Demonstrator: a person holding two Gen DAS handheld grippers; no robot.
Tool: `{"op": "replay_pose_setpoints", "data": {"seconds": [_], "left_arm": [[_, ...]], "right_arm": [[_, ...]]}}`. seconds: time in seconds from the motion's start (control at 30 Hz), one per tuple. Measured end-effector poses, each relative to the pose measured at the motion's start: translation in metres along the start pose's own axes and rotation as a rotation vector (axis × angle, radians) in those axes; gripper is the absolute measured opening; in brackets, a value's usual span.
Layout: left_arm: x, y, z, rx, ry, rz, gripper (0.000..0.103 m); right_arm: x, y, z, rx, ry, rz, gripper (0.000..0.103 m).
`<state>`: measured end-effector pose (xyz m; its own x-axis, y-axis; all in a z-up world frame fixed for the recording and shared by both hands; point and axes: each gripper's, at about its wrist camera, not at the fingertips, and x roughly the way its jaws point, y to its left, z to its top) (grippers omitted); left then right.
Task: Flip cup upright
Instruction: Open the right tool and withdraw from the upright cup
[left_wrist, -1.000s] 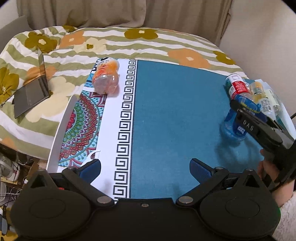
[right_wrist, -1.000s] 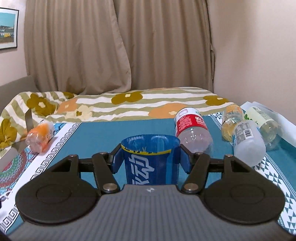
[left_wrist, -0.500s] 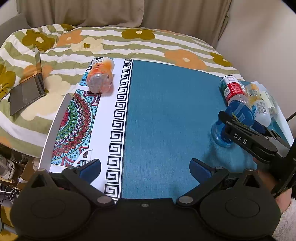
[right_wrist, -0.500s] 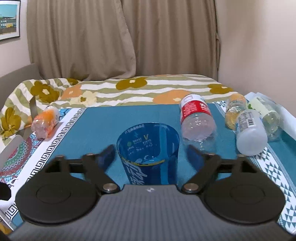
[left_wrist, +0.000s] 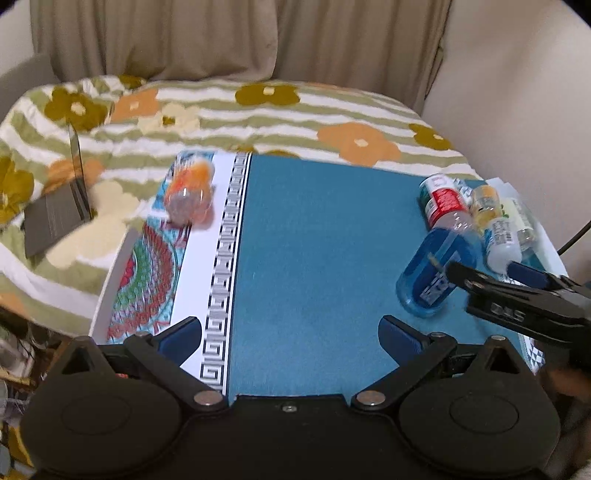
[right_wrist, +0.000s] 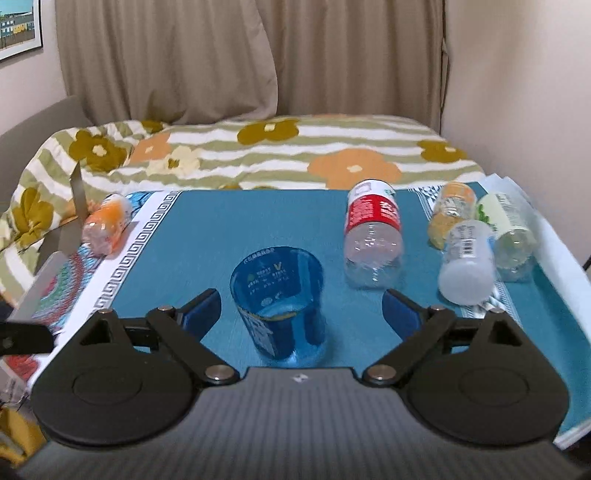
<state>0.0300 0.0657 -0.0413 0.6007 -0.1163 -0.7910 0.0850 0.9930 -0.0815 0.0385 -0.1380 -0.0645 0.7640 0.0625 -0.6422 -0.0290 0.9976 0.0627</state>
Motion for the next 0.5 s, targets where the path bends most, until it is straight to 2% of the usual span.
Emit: {"op": "replay_pose_setpoints", "data": {"seconds": [0.3, 0.5], "left_arm": [[-0.036, -0.038, 0.015, 0.071, -0.109, 0.030, 0.103], [-0.047, -0.055, 0.009, 0.083, -0.154, 0.047, 0.103]], "right_arm": [[-0.065, -0.033, 0.028, 0.015, 0.169, -0.027, 0.103], [-0.087, -0.053, 0.031, -0.005, 0.177, -0.059, 0.103]]}}
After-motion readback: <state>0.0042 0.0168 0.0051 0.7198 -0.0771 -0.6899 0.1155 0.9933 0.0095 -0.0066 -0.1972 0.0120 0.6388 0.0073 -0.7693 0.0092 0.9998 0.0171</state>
